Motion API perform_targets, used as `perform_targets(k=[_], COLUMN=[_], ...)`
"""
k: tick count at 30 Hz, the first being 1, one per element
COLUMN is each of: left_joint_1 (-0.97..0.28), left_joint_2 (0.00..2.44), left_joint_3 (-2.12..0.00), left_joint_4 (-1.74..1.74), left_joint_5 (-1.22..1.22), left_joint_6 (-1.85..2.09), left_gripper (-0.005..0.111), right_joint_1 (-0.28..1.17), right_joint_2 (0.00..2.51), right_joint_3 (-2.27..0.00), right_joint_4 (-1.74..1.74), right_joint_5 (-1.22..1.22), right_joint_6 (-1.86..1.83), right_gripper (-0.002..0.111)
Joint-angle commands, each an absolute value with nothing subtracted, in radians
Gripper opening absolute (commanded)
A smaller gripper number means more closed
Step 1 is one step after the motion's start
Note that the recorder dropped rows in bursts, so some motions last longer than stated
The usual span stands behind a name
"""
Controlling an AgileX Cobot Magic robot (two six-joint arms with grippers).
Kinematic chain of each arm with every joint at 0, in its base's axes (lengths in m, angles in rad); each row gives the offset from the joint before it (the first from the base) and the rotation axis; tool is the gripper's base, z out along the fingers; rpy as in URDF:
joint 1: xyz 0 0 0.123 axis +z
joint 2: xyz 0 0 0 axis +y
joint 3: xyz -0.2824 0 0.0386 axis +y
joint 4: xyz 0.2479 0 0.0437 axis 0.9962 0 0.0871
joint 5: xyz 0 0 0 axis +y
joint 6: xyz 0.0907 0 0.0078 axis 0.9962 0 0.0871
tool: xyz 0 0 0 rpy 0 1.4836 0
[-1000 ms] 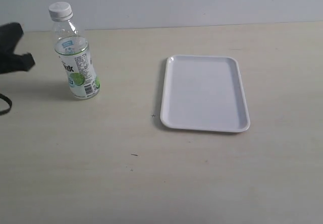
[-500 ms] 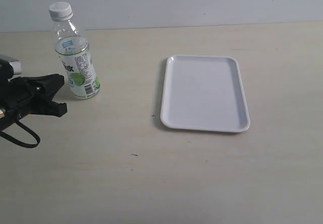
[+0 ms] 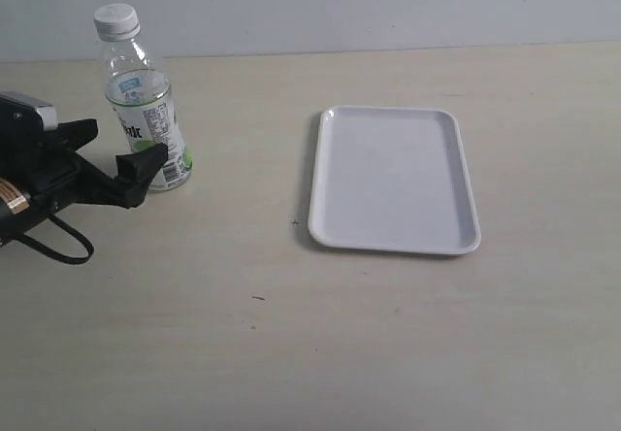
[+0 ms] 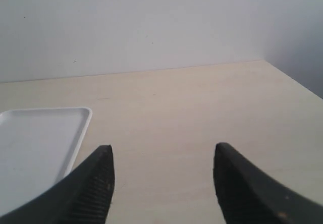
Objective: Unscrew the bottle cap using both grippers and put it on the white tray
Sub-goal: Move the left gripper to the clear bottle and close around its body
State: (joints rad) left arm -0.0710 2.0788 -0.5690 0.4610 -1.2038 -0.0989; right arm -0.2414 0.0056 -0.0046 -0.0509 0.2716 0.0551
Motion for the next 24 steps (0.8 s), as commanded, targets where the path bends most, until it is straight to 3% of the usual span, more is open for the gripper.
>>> perform_targets(k=[1, 11, 16, 20, 24], left_joint_1=[-0.070, -0.070, -0.074, -0.074, -0.074], left_joint_2=[2.144, 2.238, 2.248, 2.248, 2.248], left_joint_3=[-0.649, -0.802, -0.827, -0.828, -0.828], left_joint_4=[0.529, 0.593, 0.634, 0.648, 0.662], left_joint_5=[-1.221, -1.221, -1.221, -1.221, -1.221], left_joint_6=[-0.173, -0.300, -0.300, -0.290, -0.290], left_gripper=[0.105, 0.105, 0.097, 0.067, 0.012], right_joint_1=[-0.239, -0.239, -0.239, -0.239, -0.239], right_joint_2=[0.000, 0.000, 0.000, 0.000, 0.000], right_joint_3=[0.000, 0.000, 0.000, 0.000, 0.000], right_joint_4=[-0.051, -0.051, -0.051, -0.051, -0.051], right_joint_5=[0.265, 0.265, 0.265, 0.265, 0.265], right_joint_6=[0.055, 0.055, 0.055, 0.055, 0.055], right_gripper=[0.057, 0.057, 0.057, 0.057, 0.057])
